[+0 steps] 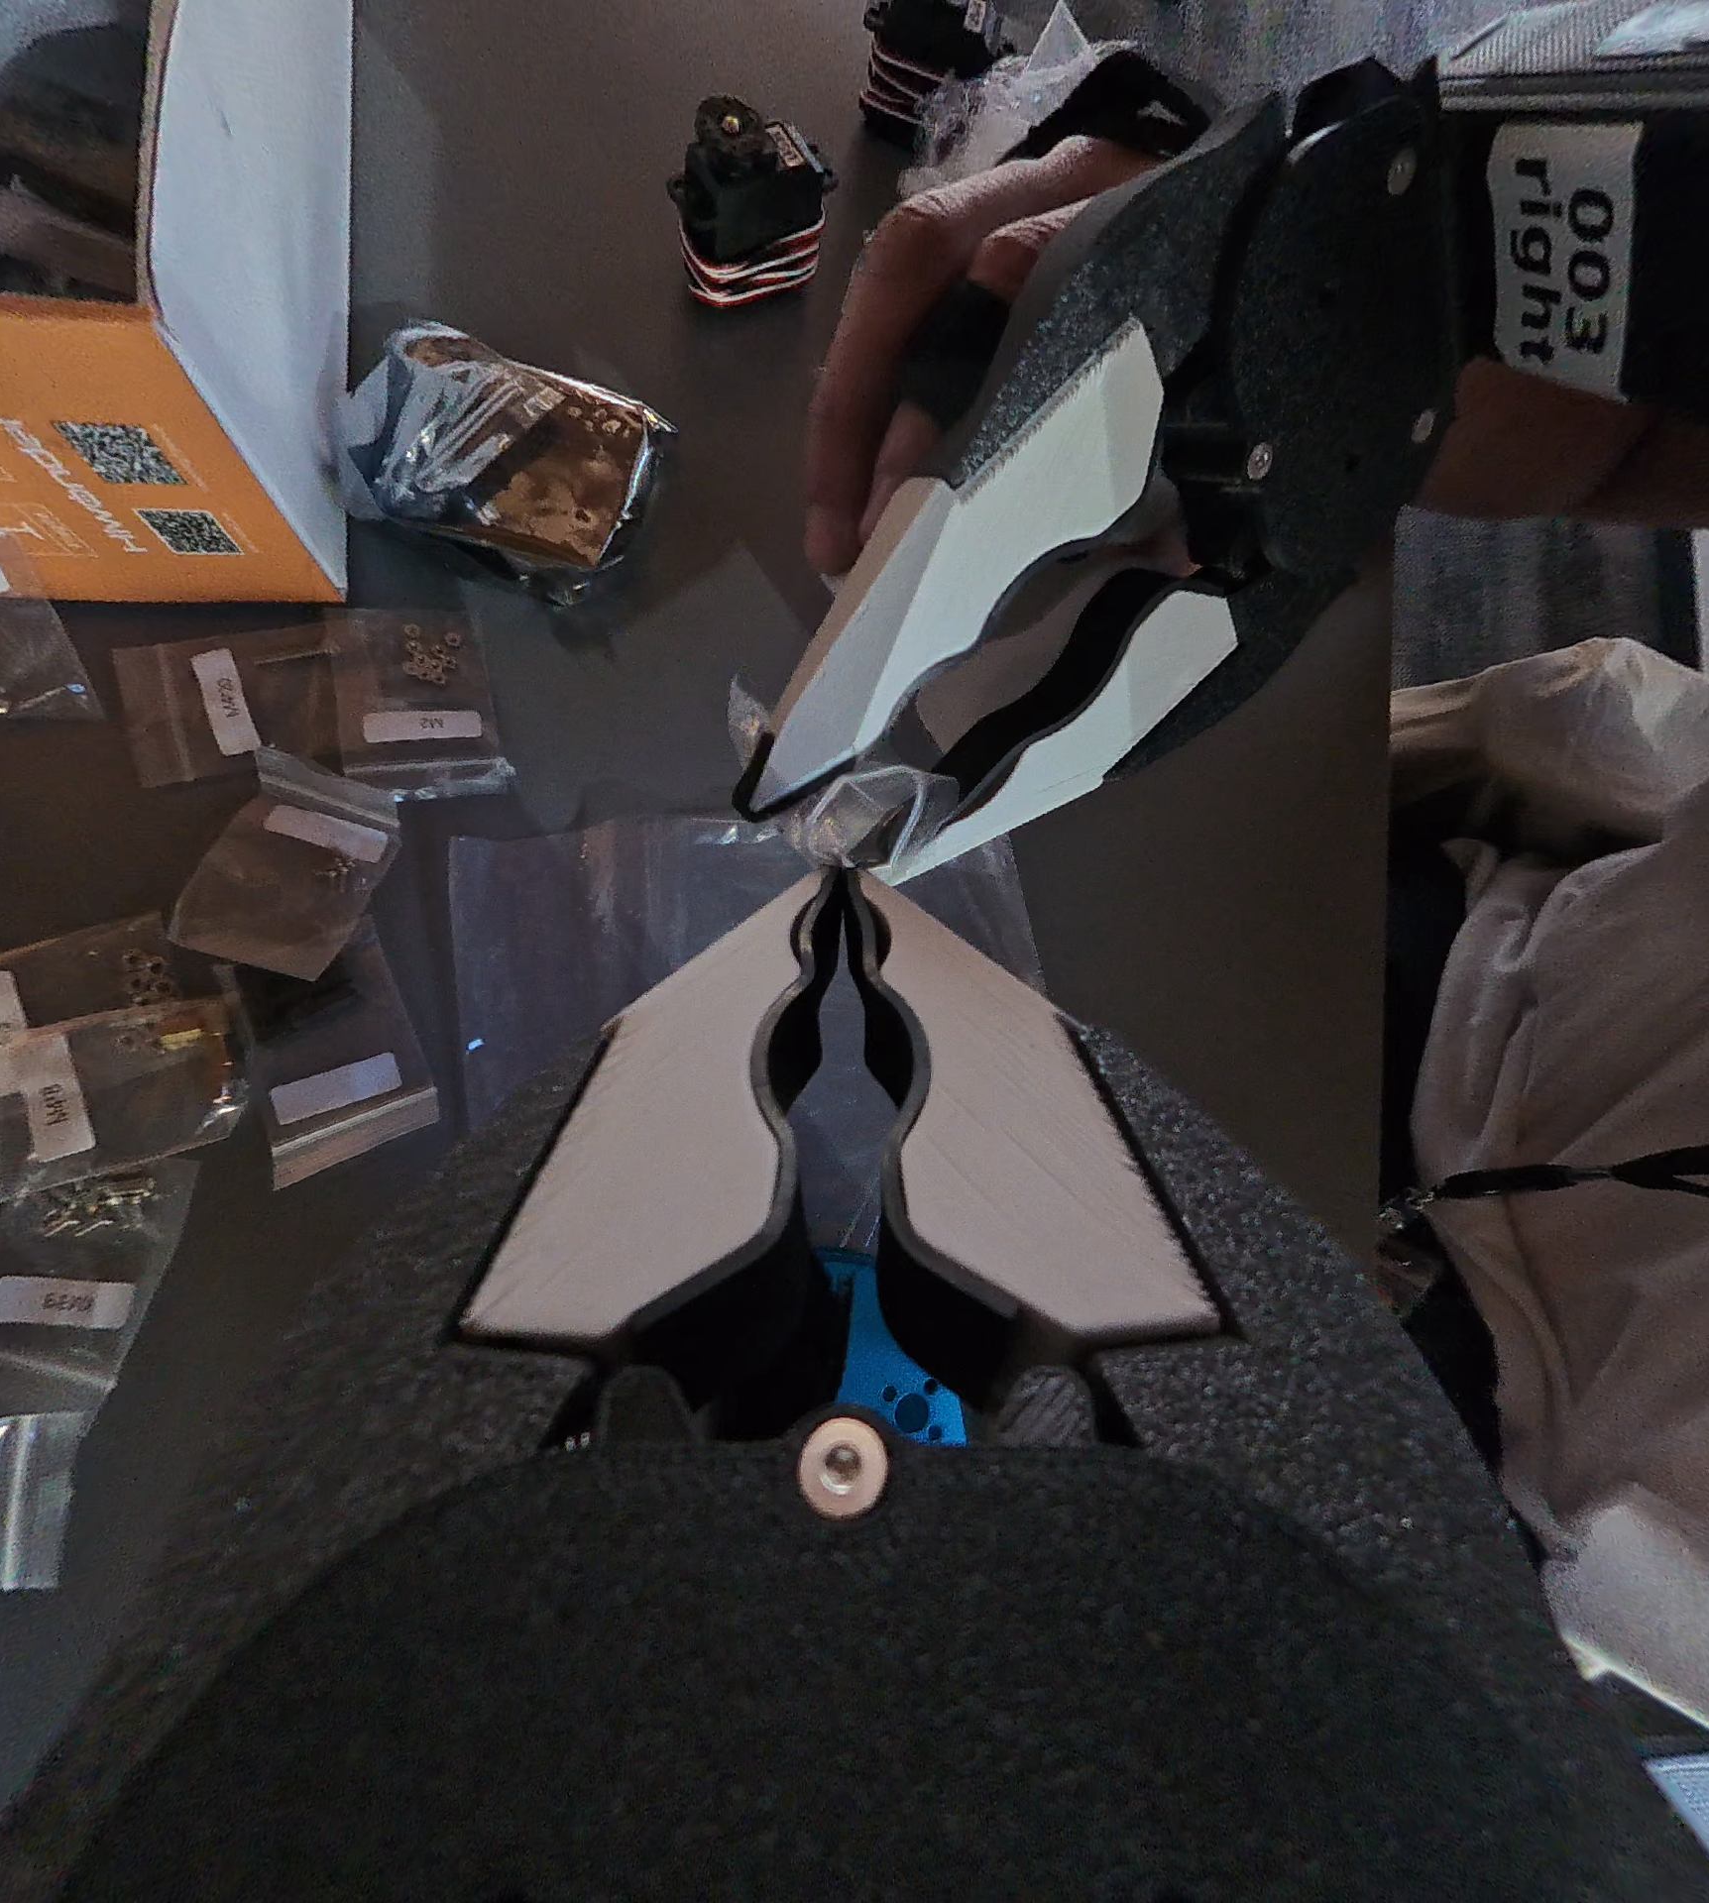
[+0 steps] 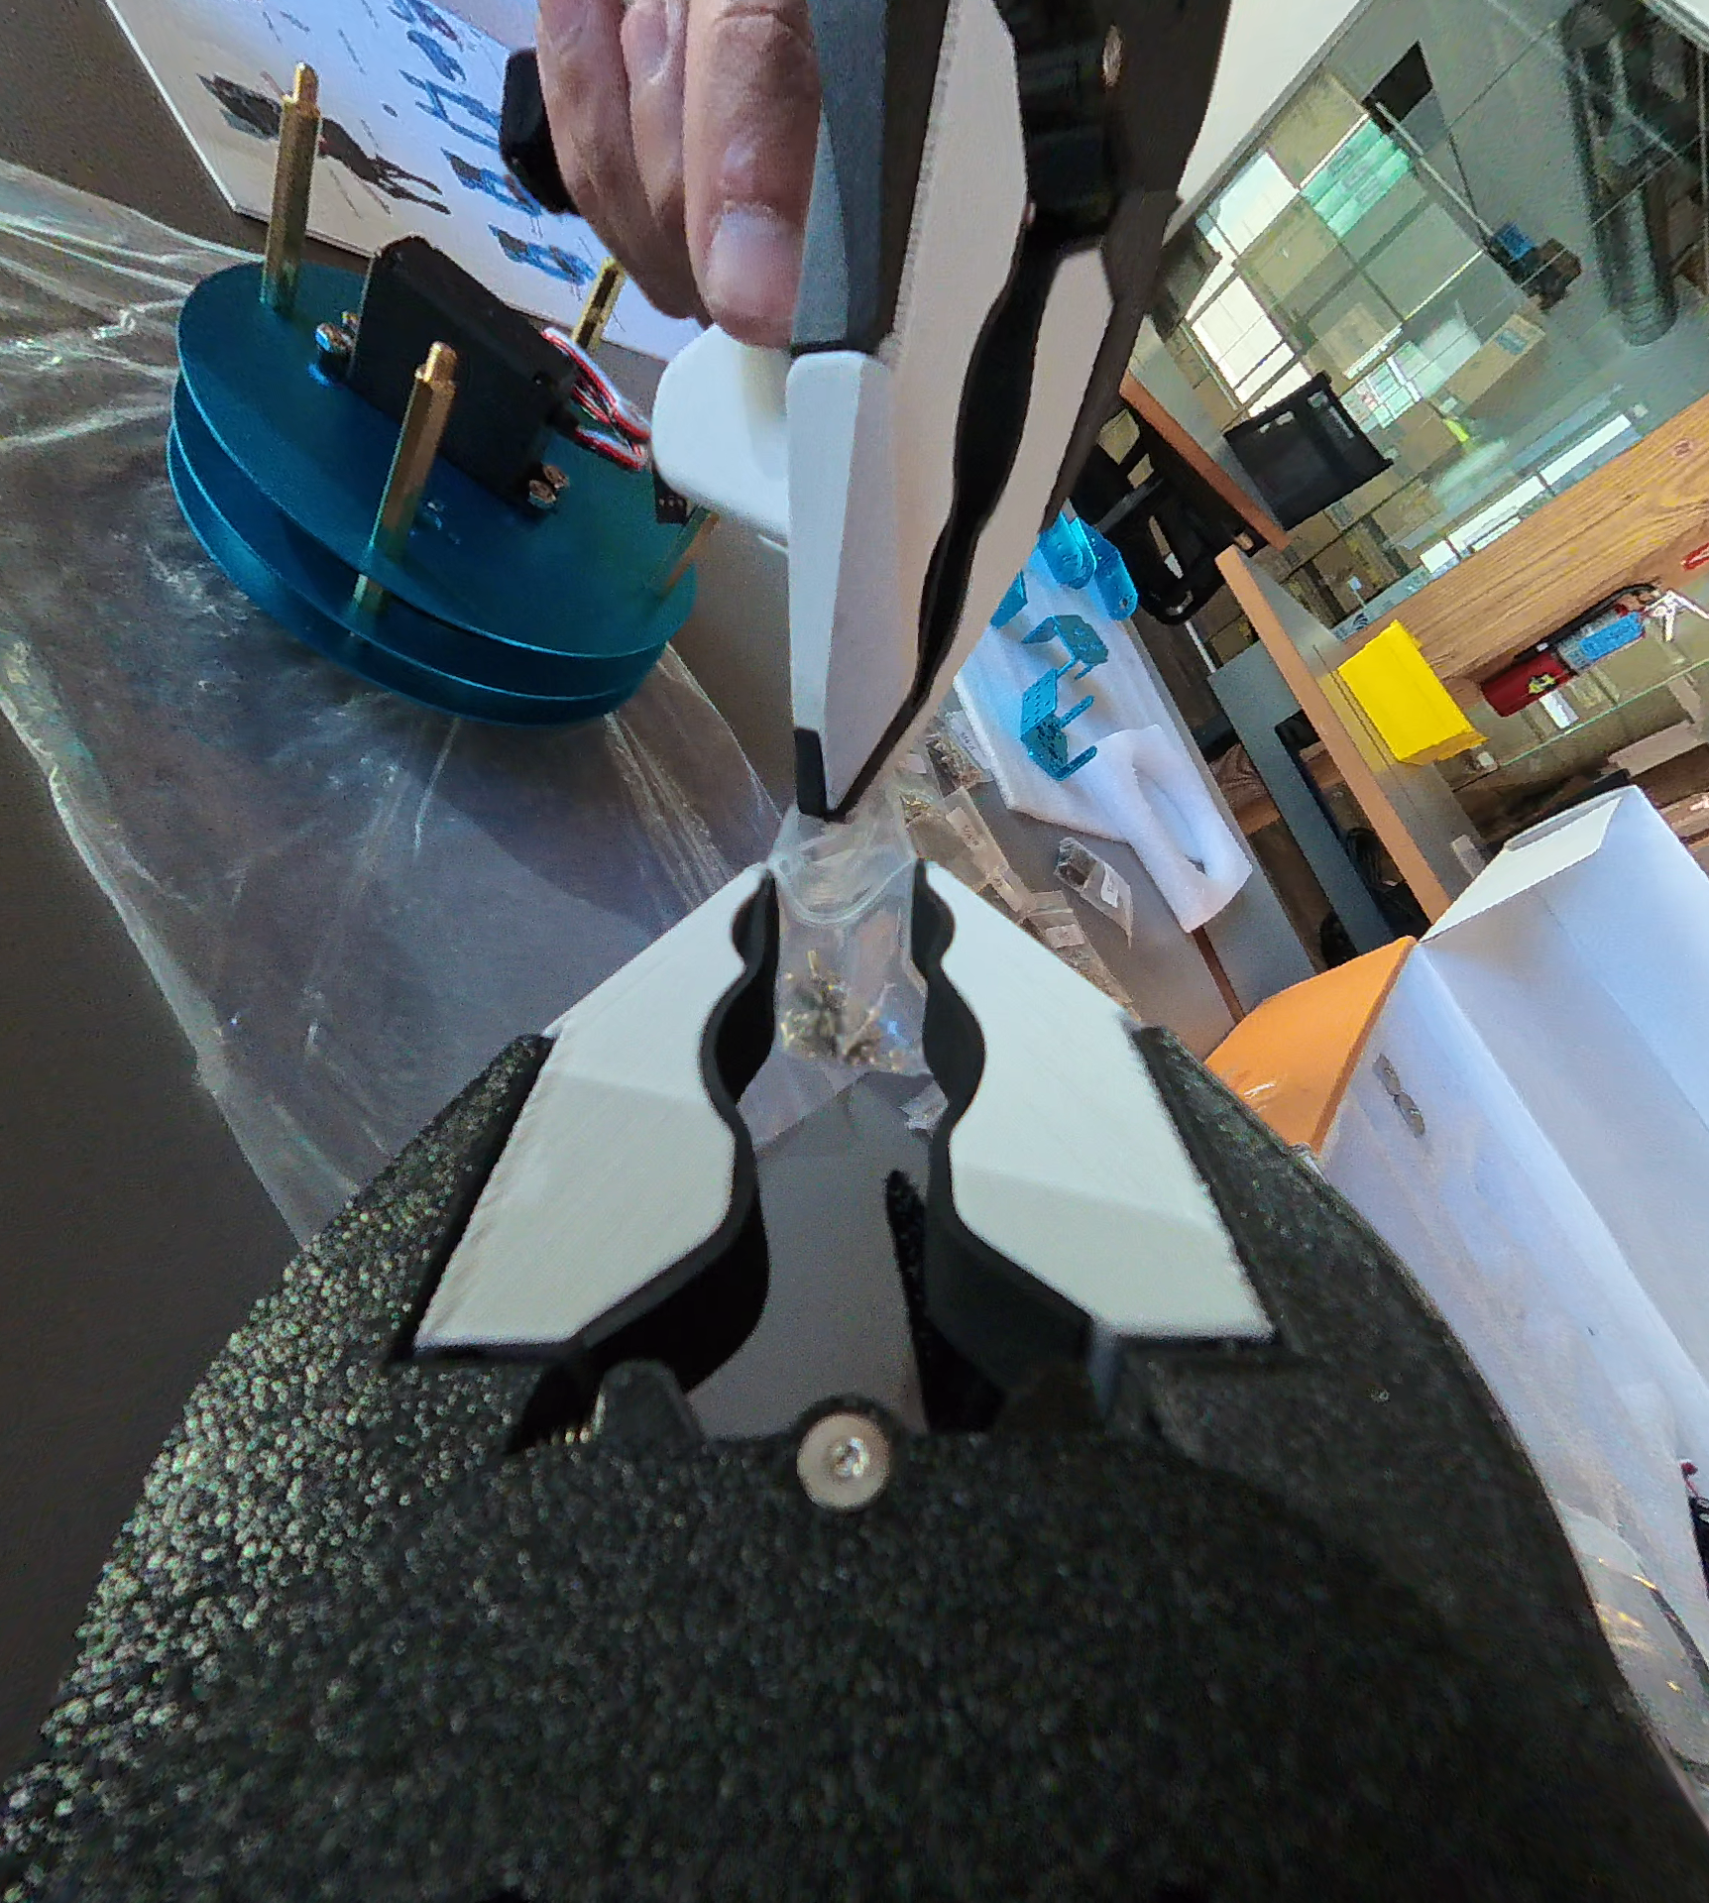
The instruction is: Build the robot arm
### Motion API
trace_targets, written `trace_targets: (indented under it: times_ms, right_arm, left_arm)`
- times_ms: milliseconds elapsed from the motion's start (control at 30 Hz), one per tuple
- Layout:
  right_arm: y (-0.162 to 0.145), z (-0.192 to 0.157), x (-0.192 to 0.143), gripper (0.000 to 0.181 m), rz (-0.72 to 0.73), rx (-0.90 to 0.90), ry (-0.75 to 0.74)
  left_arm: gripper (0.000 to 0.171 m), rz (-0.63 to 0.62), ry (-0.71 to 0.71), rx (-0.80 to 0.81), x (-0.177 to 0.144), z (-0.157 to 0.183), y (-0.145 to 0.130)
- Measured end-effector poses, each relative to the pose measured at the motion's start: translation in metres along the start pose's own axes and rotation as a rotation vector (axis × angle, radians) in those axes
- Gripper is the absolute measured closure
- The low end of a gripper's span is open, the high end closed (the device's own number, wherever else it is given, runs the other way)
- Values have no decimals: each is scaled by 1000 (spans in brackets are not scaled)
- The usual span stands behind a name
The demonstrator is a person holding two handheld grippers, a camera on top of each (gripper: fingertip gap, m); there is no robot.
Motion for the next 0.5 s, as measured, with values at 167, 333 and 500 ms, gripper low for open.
trace_targets:
  times_ms: [167, 333, 500]
  right_arm:
    - [4, 7, -5, 130, 80, 148, 52]
    - [17, 25, -22, 109, 323, 580, 275]
    - [16, 27, -25, 111, 483, 976, 546]
  left_arm:
    - [171, -2, 51, 85, -5, 7, 4]
    - [171, 26, 74, 156, -21, 21, 11]
    - [171, 92, 50, 175, -39, 33, 21]
Point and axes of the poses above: each gripper's, where its closed fingertips meet, x out along the fingers, y out of its top, z = x × y across the jaws, the point moved 2 cm from there along -x, back along the fingers, and after that the axes turned 10 degrees about -x, right-handed, at the moved point
